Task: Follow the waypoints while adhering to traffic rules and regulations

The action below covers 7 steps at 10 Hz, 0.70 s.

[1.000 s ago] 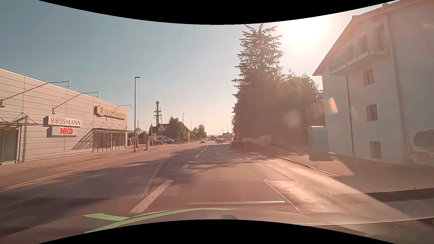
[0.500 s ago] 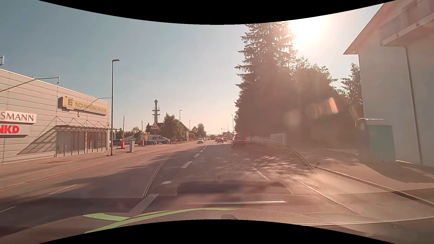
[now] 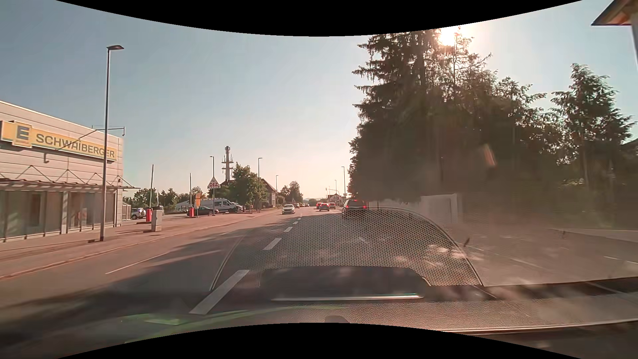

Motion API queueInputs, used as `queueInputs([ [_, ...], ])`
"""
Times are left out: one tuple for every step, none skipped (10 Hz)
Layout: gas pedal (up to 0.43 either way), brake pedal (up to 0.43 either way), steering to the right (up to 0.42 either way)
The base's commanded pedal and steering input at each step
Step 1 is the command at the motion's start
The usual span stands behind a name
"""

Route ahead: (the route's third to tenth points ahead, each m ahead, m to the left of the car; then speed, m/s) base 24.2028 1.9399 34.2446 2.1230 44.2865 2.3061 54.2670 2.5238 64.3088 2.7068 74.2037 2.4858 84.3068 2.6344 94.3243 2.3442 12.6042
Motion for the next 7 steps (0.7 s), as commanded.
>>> queueInputs([
  [0.000,0.000,-0.002],
  [0.000,0.000,-0.001],
  [0.000,0.000,-0.001],
  [0.000,0.000,-0.001],
  [0.000,0.000,-0.002],
  [0.000,0.006,-0.003],
  [0.000,0.018,-0.005],
])
